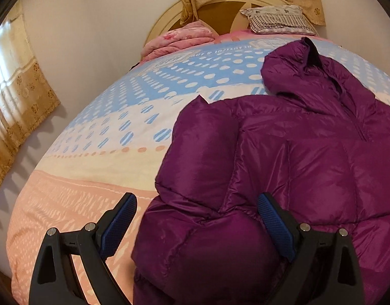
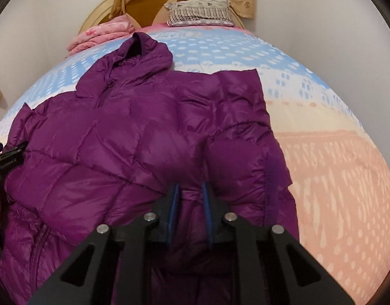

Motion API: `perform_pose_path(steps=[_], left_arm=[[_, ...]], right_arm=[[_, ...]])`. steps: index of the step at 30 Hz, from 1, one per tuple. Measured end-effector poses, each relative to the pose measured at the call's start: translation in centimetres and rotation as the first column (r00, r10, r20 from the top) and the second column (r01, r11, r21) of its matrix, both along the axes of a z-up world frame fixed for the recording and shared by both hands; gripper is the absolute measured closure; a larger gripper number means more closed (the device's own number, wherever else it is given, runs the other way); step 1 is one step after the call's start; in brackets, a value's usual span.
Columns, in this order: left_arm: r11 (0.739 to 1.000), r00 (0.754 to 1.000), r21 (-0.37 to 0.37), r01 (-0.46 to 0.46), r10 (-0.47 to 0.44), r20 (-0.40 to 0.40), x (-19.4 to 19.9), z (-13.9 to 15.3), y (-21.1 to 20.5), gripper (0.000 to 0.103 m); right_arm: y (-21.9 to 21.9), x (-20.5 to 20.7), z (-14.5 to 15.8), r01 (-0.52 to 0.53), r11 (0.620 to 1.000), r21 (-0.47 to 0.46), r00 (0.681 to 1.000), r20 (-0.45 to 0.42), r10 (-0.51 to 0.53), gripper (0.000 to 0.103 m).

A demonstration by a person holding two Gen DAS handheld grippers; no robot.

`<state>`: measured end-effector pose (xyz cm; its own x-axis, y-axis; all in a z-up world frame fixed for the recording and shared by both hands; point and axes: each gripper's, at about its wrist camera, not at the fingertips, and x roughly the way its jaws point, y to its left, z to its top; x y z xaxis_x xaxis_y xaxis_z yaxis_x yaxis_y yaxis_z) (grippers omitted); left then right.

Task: Fold large clothes

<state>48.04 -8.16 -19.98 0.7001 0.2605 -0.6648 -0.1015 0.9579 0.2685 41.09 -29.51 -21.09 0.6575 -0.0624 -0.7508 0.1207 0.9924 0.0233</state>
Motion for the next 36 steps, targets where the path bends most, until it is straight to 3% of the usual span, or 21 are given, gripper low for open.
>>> perform_pose_path(steps=[5,9,12,14,17,20,26,30,36], left_arm=[[1.000,1.000,-0.015,0.007,-0.008,-0.014,0.4,-0.3,0.0,0.007],[0.991,1.000,-0.128,-0.023,0.022,-0.008,-0.2,1.4,2.4,0.007],[0.975,0.997,-0.219,-0.020,0.037,0.070,-1.6,5.3,4.7,0.007],[0.975,0.991,-0.221,-0.022,0.051,0.124,-1.4,7.5,5.4,0.007],[0.972,0.988,-0.232,-0.043,0.076,0.137,0.7,9.0,5.4,0.007],[0.975,0.988,-0.203,-0.093,0.116,0.105,3.6,7.9,4.4,0.007],[0.974,0.987,-0.160,-0.161,0.161,-0.013,8.0,3.2,3.9,0.007],[0.978,0.984,-0.132,-0.165,0.153,-0.093,9.1,-0.3,3.6,0.007],[0.972,0.982,-0.156,-0.174,0.161,-0.096,9.1,-0.9,3.8,0.002]], right_arm=[[0.3,0.1,-0.6,0.003,1.000,-0.017,1.000,0.008,-0.003,0.084],[0.4,0.4,-0.5,-0.003,1.000,-0.018,1.000,-0.006,0.003,0.084],[0.2,-0.6,2.0,-0.014,1.000,-0.005,0.999,0.029,0.014,0.080],[-0.4,-1.1,4.4,0.001,1.000,0.012,0.996,0.085,-0.002,0.079],[-1.8,0.3,7.4,0.059,0.994,0.091,0.991,0.118,-0.070,0.079],[-2.3,3.4,8.4,0.134,0.989,0.069,0.981,0.131,-0.142,0.075],[-3.7,9.3,4.2,0.219,0.974,0.064,0.975,0.029,-0.221,0.071],[-4.9,10.3,0.6,0.242,0.968,0.069,0.970,-0.031,-0.240,0.071],[-5.2,9.0,-0.1,0.234,0.970,0.064,0.972,0.021,-0.236,0.070]])
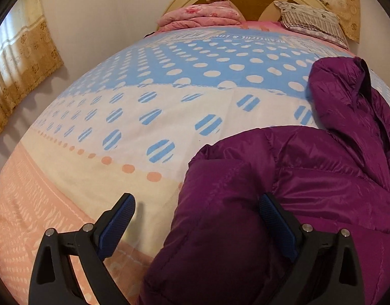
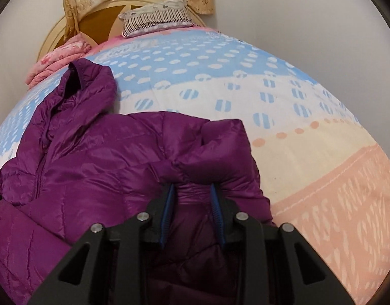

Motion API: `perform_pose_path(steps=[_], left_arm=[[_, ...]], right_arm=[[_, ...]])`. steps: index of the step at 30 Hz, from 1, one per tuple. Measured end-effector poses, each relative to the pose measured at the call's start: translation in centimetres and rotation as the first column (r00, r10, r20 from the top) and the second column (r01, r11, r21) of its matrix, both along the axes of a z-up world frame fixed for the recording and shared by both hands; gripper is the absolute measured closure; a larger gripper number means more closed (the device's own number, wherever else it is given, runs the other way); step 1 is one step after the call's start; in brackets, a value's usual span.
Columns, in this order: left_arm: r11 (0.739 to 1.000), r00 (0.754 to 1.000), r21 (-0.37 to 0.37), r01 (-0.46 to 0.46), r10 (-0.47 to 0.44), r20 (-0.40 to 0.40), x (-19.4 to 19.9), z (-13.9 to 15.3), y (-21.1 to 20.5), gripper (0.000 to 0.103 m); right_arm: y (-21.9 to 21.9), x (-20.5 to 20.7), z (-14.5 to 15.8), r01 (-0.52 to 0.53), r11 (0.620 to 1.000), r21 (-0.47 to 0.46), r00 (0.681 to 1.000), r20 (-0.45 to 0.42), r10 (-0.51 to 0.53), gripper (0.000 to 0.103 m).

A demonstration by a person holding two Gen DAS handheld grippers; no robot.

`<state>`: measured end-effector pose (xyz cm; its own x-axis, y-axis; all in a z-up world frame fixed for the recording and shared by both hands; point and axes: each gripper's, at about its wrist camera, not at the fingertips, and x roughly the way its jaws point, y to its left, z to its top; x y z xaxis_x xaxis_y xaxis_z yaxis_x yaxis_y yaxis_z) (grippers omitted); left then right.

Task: Fold large clothes
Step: 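Grasp the jacket hem with the right tool and lift it toward the hood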

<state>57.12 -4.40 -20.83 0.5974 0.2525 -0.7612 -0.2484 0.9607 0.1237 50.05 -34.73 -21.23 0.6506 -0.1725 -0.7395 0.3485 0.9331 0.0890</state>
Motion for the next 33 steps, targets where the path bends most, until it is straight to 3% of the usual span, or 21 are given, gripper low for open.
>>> perform_pose_path(steps=[9,33], left_arm=[[0.992,1.000,-0.124,-0.016,0.013,-0.020,0.5,-0.6,1.2,0.001],[0.994,1.000,-0.109,-0.012,0.010,-0.019,0.5,-0.7,1.0,0.001]], right_arm=[[0.3,0.3,-0.2,0.009,1.000,-0.003,1.000,0.007,-0.009,0.070],[0.6,0.6,-0.3,0.015,0.999,-0.040,1.000,-0.001,-0.015,0.070]])
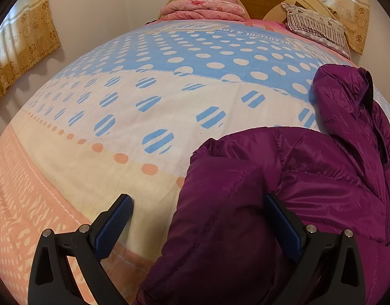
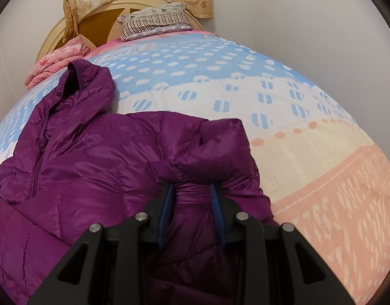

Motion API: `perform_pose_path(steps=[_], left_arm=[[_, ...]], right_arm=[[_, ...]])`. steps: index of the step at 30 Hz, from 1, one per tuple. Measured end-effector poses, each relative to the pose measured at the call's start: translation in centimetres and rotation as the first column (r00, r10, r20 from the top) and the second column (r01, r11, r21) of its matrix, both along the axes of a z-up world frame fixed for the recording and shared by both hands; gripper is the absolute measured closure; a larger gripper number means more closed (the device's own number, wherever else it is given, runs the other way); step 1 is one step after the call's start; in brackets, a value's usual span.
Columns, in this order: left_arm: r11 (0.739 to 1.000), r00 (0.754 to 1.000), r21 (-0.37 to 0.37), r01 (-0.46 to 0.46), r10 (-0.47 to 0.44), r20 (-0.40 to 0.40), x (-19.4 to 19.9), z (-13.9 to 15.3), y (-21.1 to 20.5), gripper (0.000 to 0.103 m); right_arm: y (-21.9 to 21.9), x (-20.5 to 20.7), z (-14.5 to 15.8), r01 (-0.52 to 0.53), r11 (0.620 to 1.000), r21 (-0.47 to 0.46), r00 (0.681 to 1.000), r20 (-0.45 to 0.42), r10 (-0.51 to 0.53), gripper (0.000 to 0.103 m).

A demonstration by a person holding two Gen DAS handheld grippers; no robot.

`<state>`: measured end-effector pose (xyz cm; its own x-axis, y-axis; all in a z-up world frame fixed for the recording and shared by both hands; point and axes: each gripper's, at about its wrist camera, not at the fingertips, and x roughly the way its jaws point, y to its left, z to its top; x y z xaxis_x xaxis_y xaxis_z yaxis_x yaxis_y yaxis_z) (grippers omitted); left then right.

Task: Fold large clothes

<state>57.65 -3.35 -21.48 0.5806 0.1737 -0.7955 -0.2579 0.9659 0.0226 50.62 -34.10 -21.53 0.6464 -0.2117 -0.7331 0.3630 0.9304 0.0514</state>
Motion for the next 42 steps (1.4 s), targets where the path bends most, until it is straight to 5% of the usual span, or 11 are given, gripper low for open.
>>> perform_pose_path(steps=[7,10,14,17,24,32,34,35,37,38,42], left_arm=[[0.999,0.999,-0.026,0.029,-0.030,-0.026,0.1,0.2,0.4,0.001],[0.995,0.992,-0.018,0.098,-0.099,-0.074,0.4,1.8,0.5,0.001],[0.978,0.978,-0.069,0.198,-0.192,0.079,1.4,6.7,0.1,0.001],[0.965,0.970,-0.127,0.231,-0.217,0.110,4.7,8.3,-1.4,0.001],[0.966,0.971,-0.101,0.237,-0.232,0.060,13.8,6.9,-5.8,0.001],[0.930,0.937,-0.118,0.348,-0.349,0.017,19.8,3.5,-8.8,0.003],[0.913,0.920,-0.110,0.392,-0.392,0.016,20.1,2.7,-9.4,0.029],[0.900,0.908,-0.119,0.418,-0.419,0.016,20.2,2.4,-9.7,0.041],[0.861,0.876,-0.165,0.480,-0.481,0.039,20.0,2.2,-10.2,0.094],[0.859,0.872,-0.153,0.488,-0.487,0.049,19.7,2.5,-10.4,0.095],[0.853,0.856,-0.105,0.511,-0.495,0.148,17.7,5.5,-10.2,0.101]], right_arm=[[0.1,0.1,0.0,-0.004,1.000,0.000,1.000,-0.003,0.004,0.068],[0.1,0.4,0.8,-0.077,0.996,0.039,0.995,-0.053,0.079,0.053],[-0.8,1.6,4.7,-0.129,0.988,0.086,0.992,0.001,0.129,0.031],[-1.6,5.0,6.6,-0.153,0.981,0.120,0.988,0.044,0.149,0.029],[-0.3,14.5,6.4,-0.244,0.959,0.145,0.970,0.023,0.243,0.029],[1.9,23.0,3.7,-0.321,0.936,0.143,0.941,-0.067,0.333,0.029],[1.9,24.3,2.5,-0.328,0.932,0.156,0.934,-0.093,0.344,0.035],[1.8,24.8,1.9,-0.337,0.925,0.176,0.928,-0.105,0.358,0.047],[2.1,25.1,1.3,-0.364,0.915,0.174,0.915,-0.116,0.386,0.075],[2.3,24.8,1.4,-0.378,0.913,0.156,0.910,-0.117,0.397,0.092],[2.8,22.5,3.3,-0.402,0.909,0.112,0.910,-0.059,0.410,0.097]])
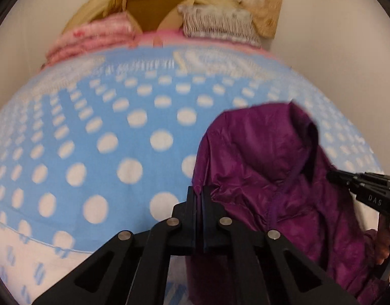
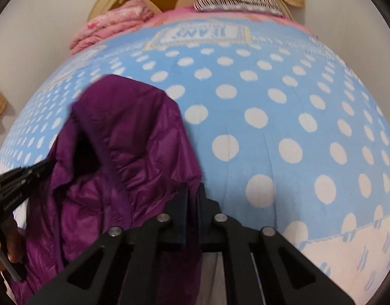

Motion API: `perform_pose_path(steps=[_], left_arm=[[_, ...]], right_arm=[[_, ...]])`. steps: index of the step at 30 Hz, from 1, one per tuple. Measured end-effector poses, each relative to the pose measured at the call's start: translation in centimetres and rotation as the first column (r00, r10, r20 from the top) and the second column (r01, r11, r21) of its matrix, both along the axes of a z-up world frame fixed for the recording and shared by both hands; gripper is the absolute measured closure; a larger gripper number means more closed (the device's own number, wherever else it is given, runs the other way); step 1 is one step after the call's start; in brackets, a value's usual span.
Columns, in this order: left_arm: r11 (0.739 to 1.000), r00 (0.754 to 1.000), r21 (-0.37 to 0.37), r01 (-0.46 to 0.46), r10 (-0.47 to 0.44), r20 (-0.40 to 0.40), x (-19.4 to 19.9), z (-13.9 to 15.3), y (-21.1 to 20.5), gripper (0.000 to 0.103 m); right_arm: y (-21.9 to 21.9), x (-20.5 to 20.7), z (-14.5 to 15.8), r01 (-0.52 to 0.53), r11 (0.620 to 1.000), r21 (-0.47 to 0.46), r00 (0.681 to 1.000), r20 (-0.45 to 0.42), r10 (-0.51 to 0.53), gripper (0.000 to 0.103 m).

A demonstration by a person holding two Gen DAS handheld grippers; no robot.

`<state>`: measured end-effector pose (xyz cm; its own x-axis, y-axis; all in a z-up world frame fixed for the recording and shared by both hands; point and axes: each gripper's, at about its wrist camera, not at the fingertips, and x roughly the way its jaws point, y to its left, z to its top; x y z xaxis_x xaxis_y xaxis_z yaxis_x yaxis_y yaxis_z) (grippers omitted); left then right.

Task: Fold large clothes

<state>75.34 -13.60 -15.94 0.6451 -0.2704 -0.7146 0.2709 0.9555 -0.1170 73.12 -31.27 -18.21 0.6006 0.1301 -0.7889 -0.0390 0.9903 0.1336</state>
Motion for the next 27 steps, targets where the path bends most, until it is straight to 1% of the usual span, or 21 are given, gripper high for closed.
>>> perform_pose_path(steps=[2,4,5,6,7,9,10,11,12,13,14,15,18,20,21,22,24,25,26,27], left_arm=[[0.999,0.999,-0.033,0.006,-0.005,0.045,-1.5,2.1,0.6,0.101],[0.999,0.994,-0.034,0.026,-0.022,0.111,-3.6,4.1,0.9,0.101],[0.999,0.990,-0.030,0.037,-0.032,0.134,-4.4,4.6,0.8,0.101],[0.999,0.987,-0.004,0.049,-0.047,0.156,-5.3,5.1,0.4,0.101],[0.998,0.985,0.038,0.048,-0.053,0.163,-5.9,5.3,-0.1,0.101],[0.996,0.986,0.076,0.038,-0.050,0.158,-5.7,5.1,-0.5,0.101],[0.995,0.988,0.103,0.017,-0.033,0.152,-5.4,4.8,-0.6,0.101],[0.993,0.990,0.114,-0.007,-0.009,0.139,-5.0,4.3,-0.5,0.101],[0.994,0.992,0.107,-0.024,0.010,0.124,-4.7,3.9,-0.2,0.101],[0.994,0.994,0.098,-0.046,0.035,0.106,-4.1,3.3,0.2,0.101],[0.992,0.994,0.104,-0.075,0.067,0.084,-3.3,2.6,0.6,0.101],[0.990,0.994,0.105,-0.099,0.094,0.056,-2.6,1.8,0.9,0.100],[0.988,0.991,0.087,-0.124,0.127,-0.034,-0.3,-0.5,1.5,0.099],[0.985,0.982,0.081,-0.150,0.158,-0.103,1.6,-1.9,1.9,0.089],[0.985,0.977,0.074,-0.159,0.167,-0.133,2.5,-2.3,2.2,0.077],[0.982,0.972,0.075,-0.174,0.183,-0.146,3.2,-2.6,2.3,0.058],[0.976,0.965,0.081,-0.201,0.211,-0.158,4.3,-3.3,2.6,0.035],[0.981,0.968,0.062,-0.183,0.191,-0.163,4.6,-3.7,2.5,0.035],[0.986,0.971,0.047,-0.163,0.168,-0.172,4.7,-4.0,2.4,0.035],[0.990,0.977,0.036,-0.138,0.142,-0.158,4.5,-3.8,2.2,0.038]], right_arm=[[0.3,-1.4,1.5,-0.006,1.000,-0.013,0.999,0.047,0.007,0.099],[0.5,-3.2,3.0,-0.005,1.000,-0.019,0.996,0.089,0.007,0.099],[0.7,-4.4,4.0,-0.010,1.000,-0.023,0.993,0.116,0.012,0.100],[0.7,-5.5,4.7,-0.016,1.000,-0.026,0.991,0.136,0.019,0.100],[0.8,-5.9,5.0,-0.025,1.000,-0.020,0.991,0.130,0.027,0.100],[1.0,-6.3,5.2,-0.035,0.999,-0.017,0.993,0.113,0.037,0.099],[1.2,-6.4,5.3,-0.023,0.999,-0.029,0.993,0.113,0.026,0.096],[1.2,-6.5,5.4,-0.009,1.000,-0.029,0.994,0.110,0.012,0.077],[1.1,-6.3,5.5,-0.001,1.000,-0.008,0.994,0.111,0.002,0.060],[0.9,-5.8,5.4,0.009,1.000,0.008,0.993,0.115,-0.010,0.027],[0.9,-5.2,5.2,0.024,1.000,0.004,0.992,0.123,-0.024,0.025],[1.1,-4.7,4.8,0.027,0.999,-0.023,0.993,0.118,-0.024,0.026],[1.5,-1.9,3.1,0.018,0.998,-0.057,0.997,0.080,-0.014,0.029],[1.3,-0.6,2.3,0.021,0.999,-0.047,0.997,0.069,-0.018,0.029],[1.4,0.4,1.8,0.021,0.999,-0.036,0.998,0.064,-0.018,0.029],[1.4,0.9,1.6,0.022,0.999,-0.036,0.998,0.062,-0.019,0.029],[1.6,2.5,0.6,0.011,0.999,-0.037,0.999,0.038,-0.009,0.029],[1.8,3.3,-0.2,-0.005,0.999,-0.032,1.000,0.003,0.005,0.030],[2.2,4.1,-1.5,-0.037,0.999,-0.022,0.998,-0.058,0.035,0.043],[2.5,4.2,-2.1,-0.048,0.998,-0.048,0.996,-0.074,0.045,0.058]])
